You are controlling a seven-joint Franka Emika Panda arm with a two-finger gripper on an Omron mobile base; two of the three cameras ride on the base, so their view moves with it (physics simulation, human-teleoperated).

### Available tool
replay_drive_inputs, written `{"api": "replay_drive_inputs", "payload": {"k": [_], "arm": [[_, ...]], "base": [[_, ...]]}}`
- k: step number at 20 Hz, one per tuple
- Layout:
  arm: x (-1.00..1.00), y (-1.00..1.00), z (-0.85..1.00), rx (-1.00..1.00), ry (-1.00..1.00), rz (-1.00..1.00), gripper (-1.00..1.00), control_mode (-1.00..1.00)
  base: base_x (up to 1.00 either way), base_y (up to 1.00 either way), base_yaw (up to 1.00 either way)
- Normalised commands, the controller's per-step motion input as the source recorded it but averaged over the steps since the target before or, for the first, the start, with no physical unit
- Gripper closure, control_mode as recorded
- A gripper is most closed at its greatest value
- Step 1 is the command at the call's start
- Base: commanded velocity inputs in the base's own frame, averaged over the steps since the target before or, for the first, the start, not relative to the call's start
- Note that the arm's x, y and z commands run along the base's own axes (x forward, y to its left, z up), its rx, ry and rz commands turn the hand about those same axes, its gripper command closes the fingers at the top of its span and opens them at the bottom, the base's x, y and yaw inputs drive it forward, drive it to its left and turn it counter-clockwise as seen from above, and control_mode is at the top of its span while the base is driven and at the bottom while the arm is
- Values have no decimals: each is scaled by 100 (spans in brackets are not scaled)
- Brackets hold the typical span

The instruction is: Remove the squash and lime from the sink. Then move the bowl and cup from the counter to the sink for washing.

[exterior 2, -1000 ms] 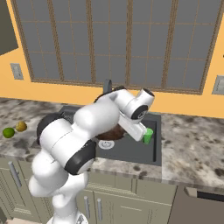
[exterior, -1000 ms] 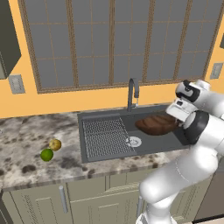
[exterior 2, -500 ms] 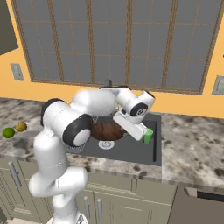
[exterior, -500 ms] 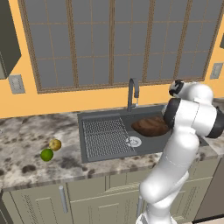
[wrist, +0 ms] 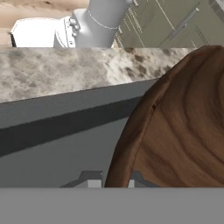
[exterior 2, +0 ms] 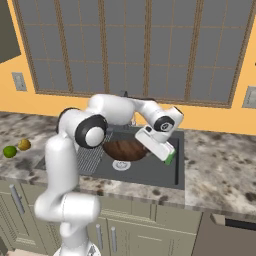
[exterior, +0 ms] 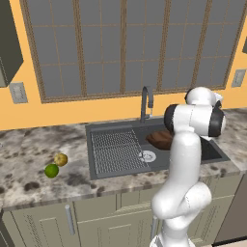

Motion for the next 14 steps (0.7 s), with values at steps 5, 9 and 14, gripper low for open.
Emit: {"api": "replay_drive_inputs", "payload": {"k": [5, 9, 14], "arm": [[14, -2, -21, 3, 0, 2, 100, -100], [9, 1, -19, 3, 0, 1, 100, -100], [9, 2, -18, 0, 0, 1, 100, -100]], "base": [[0, 0, 0], [0, 0, 0], [0, 0, 0]]}}
